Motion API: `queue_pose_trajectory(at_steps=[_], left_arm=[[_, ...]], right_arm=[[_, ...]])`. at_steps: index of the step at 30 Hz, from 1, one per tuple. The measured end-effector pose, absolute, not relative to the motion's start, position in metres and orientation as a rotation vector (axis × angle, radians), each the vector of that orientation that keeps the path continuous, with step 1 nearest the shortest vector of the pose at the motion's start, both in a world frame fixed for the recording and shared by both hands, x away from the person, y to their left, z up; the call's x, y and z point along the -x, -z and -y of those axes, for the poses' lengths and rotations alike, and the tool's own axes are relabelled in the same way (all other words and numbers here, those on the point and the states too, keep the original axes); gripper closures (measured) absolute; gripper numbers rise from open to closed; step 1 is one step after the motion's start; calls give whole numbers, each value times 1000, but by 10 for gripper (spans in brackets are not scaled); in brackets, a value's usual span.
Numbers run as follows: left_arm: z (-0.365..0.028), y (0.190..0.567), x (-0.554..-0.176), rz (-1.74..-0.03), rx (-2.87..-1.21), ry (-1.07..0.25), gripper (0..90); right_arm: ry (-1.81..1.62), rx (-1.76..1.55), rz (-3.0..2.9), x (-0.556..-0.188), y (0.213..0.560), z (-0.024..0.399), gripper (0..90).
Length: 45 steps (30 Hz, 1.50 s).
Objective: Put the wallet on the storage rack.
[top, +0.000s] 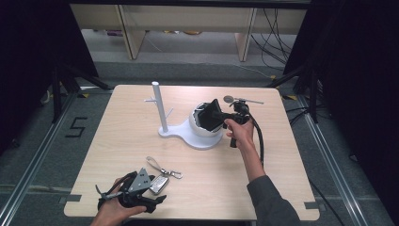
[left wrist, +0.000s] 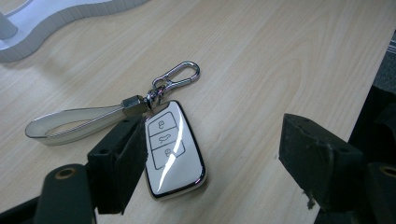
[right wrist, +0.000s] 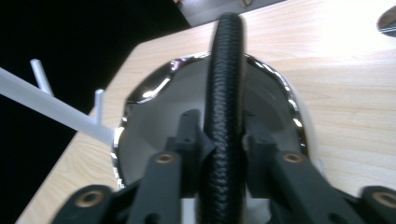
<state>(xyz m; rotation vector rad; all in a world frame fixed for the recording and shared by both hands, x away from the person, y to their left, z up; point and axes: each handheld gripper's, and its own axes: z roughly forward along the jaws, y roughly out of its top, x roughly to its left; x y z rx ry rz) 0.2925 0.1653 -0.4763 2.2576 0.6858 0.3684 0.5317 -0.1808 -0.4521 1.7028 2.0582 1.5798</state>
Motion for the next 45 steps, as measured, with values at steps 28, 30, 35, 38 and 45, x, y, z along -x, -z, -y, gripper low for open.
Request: queue_pose_trajectory(at_steps=[28, 30, 35, 38, 45], left_arm=[[-170, 477, -295, -708, -2243, -369, 235], [-170, 477, -295, -716, -2235, -363, 235], [-171, 478, -296, -720, -2242, -361, 234], [-170, 478, -297, -724, -2234, -352, 234], [-173, 477, -300, -731, -2224, -354, 234]], right_arm=[[-1521, -1584, -1997, -461, 421, 237, 381], [-1527, -1608, -1999, -455, 420, 236, 378], [-1499, -1526, -2041, -437, 420, 241, 337], [-1518, -1521, -2057, -427, 424, 240, 322], [-1467, -1479, -2170, -410, 438, 230, 291]])
